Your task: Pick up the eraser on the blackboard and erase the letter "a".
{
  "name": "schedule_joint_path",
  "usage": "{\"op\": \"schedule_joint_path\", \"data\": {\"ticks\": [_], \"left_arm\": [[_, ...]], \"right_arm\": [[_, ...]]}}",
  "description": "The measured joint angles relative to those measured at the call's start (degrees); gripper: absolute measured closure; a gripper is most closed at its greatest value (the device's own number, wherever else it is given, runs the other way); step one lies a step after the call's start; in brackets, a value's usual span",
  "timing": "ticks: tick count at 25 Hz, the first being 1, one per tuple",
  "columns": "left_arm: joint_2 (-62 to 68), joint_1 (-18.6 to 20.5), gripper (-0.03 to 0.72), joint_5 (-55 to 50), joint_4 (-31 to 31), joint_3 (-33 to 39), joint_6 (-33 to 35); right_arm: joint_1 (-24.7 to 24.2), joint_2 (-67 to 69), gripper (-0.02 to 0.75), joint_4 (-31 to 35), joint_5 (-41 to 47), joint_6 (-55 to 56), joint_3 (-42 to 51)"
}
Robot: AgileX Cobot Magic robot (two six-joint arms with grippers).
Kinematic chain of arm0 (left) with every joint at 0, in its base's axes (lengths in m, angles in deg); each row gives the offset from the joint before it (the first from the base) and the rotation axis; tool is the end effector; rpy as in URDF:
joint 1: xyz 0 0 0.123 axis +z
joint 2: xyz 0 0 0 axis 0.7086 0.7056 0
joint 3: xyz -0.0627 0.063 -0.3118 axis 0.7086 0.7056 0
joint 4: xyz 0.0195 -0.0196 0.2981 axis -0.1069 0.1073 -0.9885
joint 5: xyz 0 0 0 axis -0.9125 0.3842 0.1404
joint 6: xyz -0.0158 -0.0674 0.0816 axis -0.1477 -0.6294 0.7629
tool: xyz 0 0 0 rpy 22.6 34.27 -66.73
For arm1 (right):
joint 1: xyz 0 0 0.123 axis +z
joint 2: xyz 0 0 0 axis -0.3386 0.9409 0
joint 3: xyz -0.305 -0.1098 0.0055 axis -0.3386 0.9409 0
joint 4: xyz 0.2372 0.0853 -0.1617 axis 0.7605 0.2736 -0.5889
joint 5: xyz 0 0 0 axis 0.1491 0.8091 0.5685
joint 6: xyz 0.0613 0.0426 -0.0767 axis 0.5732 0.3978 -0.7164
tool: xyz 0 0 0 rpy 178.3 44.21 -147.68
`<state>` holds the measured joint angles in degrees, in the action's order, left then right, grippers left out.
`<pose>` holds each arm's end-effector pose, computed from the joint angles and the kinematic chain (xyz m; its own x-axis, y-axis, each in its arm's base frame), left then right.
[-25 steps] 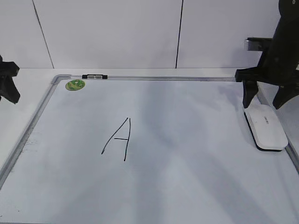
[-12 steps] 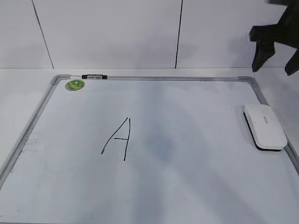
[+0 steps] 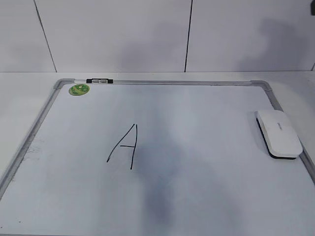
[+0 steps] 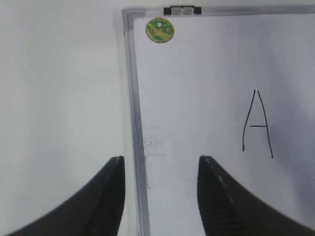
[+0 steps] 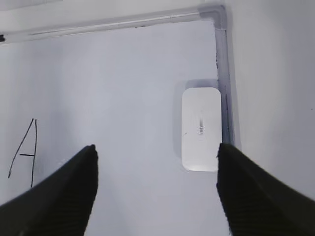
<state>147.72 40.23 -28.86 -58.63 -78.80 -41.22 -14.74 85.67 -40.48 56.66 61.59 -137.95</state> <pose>0.2588 -0.0379 0.4315 -0.7990 0.0130 -0.6012 0.1290 0.9802 -0.1503 0.3220 0.0359 0.4593 -0.8283 0.1026 -0.5509 0.0182 0.9875 0.1565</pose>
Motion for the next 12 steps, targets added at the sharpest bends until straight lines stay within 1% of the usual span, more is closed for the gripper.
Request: {"op": "schedule_joint_path", "data": {"ticks": [7, 12], "left_arm": [[-9.4, -2.0, 0.326, -3.8, -1.6, 0.0, -1.5], [-15.0, -2.4, 0.326, -6.3, -1.6, -0.2, -2.6]], "right_arm": [[0.0, -15.6, 0.145, 0.2, 0.6, 0.0, 6.0], [0.0, -26.1, 0.144, 0.3, 0.8, 0.0, 10.5]]}}
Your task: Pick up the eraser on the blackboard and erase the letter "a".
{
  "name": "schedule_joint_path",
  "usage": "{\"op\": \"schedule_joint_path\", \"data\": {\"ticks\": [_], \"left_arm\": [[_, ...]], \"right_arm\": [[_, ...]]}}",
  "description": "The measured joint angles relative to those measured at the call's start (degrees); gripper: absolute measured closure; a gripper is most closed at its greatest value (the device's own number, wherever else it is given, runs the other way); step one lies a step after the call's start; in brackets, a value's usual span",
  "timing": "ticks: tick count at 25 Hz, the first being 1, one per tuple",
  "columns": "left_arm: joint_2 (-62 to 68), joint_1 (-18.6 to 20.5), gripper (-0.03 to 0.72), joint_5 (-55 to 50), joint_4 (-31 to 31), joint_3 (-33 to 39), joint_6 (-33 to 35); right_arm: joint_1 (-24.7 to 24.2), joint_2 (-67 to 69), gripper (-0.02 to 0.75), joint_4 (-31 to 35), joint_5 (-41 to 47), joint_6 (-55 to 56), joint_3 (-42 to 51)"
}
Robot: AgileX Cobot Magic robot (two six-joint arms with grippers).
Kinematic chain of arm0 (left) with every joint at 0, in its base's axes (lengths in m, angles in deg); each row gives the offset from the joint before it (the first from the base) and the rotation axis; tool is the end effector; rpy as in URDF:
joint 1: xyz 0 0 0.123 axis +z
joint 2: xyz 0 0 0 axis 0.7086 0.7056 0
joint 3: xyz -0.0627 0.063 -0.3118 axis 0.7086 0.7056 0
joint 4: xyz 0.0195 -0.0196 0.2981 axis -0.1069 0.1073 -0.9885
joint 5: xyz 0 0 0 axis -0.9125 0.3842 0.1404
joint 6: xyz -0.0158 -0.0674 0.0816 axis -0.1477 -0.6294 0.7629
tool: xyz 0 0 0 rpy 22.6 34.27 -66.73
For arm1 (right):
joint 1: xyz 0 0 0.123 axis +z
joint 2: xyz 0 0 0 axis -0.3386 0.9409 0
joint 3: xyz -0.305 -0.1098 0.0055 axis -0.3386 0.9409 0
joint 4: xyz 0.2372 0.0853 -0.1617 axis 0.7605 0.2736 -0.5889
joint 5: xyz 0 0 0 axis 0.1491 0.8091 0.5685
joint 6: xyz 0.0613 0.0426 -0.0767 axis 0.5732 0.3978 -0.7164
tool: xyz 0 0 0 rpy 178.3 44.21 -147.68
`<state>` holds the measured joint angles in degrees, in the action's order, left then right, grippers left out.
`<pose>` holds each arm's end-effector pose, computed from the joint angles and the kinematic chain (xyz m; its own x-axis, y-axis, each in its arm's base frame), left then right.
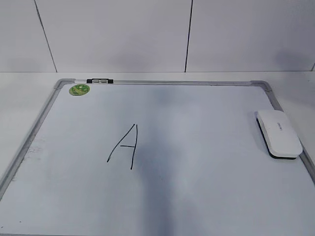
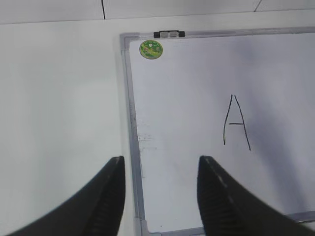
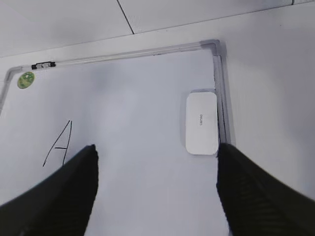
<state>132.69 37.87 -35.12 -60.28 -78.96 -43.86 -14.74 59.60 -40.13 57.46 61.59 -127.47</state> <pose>0.1615 -0.0341 0.4804 -0.6999 0.0131 -0.7141 0.1632 0.9763 -0.1420 0.1653 0.0227 0.5087 -0.6620 0.1181 -0.7401 -0.0290 0.9827 0.1827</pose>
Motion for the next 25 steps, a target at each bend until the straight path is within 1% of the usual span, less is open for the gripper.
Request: {"op": "schedule_joint_path", "data": {"ticks": [2, 9, 18, 22, 25], "left_arm": [[-1.9, -0.4, 0.325, -0.7, -0.1, 0.0, -0.2], [-9.0, -4.1, 0.325, -1.5, 0.1, 0.0, -0.8], [-20.0, -4.4, 0.325, -1.9, 0.4, 0.3, -1.1], [-25.7, -4.4, 0.325, -2.0, 0.1, 3.5, -1.1], [-29.9, -4.4, 0.325, -2.0, -0.2, 7.6, -1.1]], "right_arm": [[0.0, -4.1, 0.144, 0.8, 0.1, 0.0, 2.1], [0.0, -17.7, 0.145, 1.8, 0.5, -0.9, 8.6], [0.0, -31.7, 0.145, 2.0, 0.8, -2.2, 17.7], [0.0, -37.5, 0.145, 2.0, 0.9, -2.4, 22.2], [0.0, -41.8, 0.145, 1.6, 0.9, -2.9, 25.4]]}}
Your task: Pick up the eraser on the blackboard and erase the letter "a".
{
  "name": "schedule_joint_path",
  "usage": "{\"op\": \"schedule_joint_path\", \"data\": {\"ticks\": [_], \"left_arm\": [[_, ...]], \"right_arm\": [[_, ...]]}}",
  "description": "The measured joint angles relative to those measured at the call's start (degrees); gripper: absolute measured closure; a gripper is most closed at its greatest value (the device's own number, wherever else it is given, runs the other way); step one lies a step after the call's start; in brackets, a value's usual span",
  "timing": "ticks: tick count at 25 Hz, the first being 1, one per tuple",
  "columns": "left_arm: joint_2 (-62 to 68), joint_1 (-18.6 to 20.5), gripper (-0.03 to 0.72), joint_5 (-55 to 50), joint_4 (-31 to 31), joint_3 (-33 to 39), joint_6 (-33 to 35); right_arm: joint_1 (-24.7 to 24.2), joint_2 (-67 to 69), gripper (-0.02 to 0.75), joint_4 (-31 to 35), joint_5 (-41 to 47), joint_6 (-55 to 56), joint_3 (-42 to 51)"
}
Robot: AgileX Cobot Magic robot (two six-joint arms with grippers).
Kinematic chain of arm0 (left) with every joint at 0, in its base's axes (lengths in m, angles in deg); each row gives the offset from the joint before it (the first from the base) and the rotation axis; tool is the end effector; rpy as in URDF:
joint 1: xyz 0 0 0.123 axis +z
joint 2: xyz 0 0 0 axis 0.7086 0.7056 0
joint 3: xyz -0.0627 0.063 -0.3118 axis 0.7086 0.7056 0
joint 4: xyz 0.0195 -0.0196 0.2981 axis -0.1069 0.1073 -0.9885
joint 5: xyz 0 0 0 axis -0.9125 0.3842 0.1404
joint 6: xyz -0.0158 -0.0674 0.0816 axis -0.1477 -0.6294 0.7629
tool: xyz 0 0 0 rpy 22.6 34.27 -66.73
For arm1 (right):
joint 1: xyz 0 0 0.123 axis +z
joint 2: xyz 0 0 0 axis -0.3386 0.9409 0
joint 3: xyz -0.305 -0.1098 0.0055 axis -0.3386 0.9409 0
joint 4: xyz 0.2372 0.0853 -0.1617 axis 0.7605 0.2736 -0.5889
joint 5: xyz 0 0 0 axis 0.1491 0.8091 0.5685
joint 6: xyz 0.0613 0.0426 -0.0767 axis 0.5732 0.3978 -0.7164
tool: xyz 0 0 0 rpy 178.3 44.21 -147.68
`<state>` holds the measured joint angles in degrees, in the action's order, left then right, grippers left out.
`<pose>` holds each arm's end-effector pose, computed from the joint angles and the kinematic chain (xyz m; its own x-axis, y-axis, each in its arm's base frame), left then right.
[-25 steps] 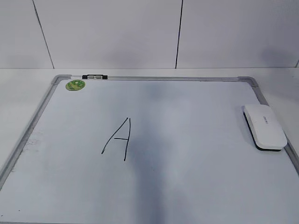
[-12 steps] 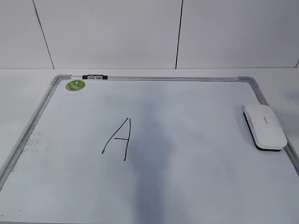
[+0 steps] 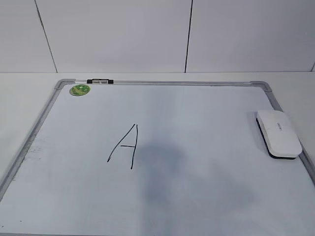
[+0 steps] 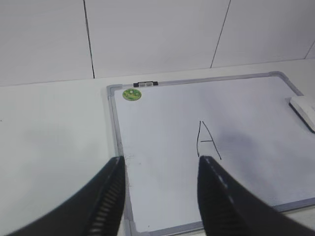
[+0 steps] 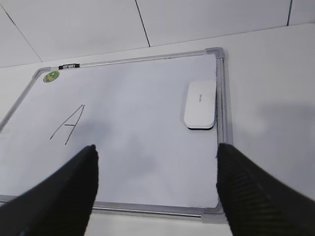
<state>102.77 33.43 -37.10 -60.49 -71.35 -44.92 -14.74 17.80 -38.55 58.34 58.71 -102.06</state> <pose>-0.0105 -0.0114 0.4764 -0.4152 -0.0041 -0.9097 0.2770 0.9519 -0.1308 -0.0252 0.0087 0.4171 -0.4400 0.0945 -0.8930 -0.1226 0.9788 0.1639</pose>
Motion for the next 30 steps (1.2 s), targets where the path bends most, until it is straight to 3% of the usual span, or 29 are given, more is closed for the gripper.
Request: {"op": "schedule_joint_path", "data": {"ticks": [16, 23, 30], "left_arm": [[-13.3, -0.1, 0.328, -0.1, -5.9, 25.5, 0.0], [-16.2, -1.7, 0.328, -0.1, -10.5, 31.3, 0.0], [-16.5, -1.8, 0.328, 1.1, -11.0, 34.9, 0.0]], "right_arm": [[0.0, -10.8, 0.145, -4.3, 0.1, -2.2, 18.2], [0.0, -12.8, 0.145, -5.1, 0.1, -3.9, 23.4], [0.6, -12.9, 0.145, -6.5, -1.4, -4.5, 24.1]]}}
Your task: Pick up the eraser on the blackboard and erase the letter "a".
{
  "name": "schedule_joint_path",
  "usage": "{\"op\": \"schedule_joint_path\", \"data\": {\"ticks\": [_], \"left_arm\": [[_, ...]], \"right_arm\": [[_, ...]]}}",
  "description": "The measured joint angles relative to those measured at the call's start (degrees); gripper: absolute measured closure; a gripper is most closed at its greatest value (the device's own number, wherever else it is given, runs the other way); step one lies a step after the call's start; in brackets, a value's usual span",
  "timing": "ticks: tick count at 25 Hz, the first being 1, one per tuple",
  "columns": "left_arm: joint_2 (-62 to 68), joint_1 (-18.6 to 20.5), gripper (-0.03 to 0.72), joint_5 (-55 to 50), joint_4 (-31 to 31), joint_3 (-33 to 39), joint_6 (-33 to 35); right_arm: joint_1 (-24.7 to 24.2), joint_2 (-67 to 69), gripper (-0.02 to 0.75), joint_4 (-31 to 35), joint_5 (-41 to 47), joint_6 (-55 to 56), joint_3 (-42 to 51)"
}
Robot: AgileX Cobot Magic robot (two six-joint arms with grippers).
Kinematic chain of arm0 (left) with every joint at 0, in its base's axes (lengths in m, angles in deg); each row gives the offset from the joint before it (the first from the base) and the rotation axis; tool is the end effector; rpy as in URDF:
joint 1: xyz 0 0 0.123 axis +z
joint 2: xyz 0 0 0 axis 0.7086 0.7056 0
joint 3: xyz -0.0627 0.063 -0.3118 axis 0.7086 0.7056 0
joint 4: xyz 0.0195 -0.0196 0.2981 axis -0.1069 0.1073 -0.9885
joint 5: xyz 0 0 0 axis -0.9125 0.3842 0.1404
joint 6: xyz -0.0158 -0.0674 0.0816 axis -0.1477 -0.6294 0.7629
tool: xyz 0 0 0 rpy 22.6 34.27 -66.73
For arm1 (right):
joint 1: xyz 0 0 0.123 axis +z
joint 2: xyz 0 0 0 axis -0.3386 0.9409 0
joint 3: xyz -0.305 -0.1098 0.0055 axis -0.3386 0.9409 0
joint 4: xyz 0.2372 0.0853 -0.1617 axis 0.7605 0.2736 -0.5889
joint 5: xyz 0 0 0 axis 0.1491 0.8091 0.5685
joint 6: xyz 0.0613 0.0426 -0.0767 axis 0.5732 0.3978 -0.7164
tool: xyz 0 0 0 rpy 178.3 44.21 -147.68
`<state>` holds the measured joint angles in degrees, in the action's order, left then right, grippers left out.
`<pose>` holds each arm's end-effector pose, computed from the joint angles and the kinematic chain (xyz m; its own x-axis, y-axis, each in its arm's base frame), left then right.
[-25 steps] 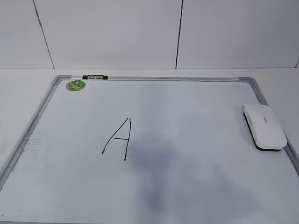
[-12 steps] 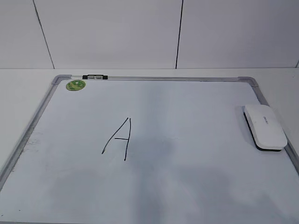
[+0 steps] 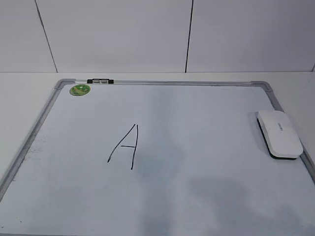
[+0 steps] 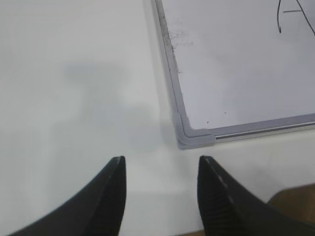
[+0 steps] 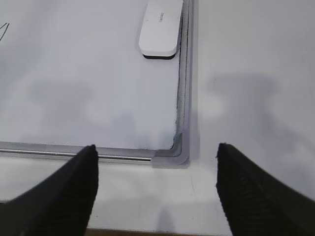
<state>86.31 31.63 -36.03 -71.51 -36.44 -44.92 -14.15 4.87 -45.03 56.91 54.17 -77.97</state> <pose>0.0108 0.0040 0.2927 -0.6424 0.1205 -0.7569 0.1684 0.9856 0.0140 -0.0065 -0.0013 0.2891 -0.5690 -0.0344 -0.8216 -0.0815 0.9966 0.0148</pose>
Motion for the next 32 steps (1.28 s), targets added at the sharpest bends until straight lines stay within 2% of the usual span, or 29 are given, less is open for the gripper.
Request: {"op": "schedule_joint_path", "data": {"ticks": [7, 25, 32], "left_arm": [[0.0, 0.0, 0.328, 7.7, 0.4, 2.6, 0.0], [0.0, 0.0, 0.329, 8.9, 0.7, 2.9, 0.0], [0.0, 0.0, 0.360, 8.9, 0.7, 2.9, 0.0]], "right_arm": [[0.0, 0.0, 0.145, -0.5, -4.0, -0.1, 1.6], [0.0, 0.0, 0.145, -2.5, -5.4, -0.1, 2.4], [0.0, 0.0, 0.145, -2.5, -5.4, -0.2, 2.4]]}}
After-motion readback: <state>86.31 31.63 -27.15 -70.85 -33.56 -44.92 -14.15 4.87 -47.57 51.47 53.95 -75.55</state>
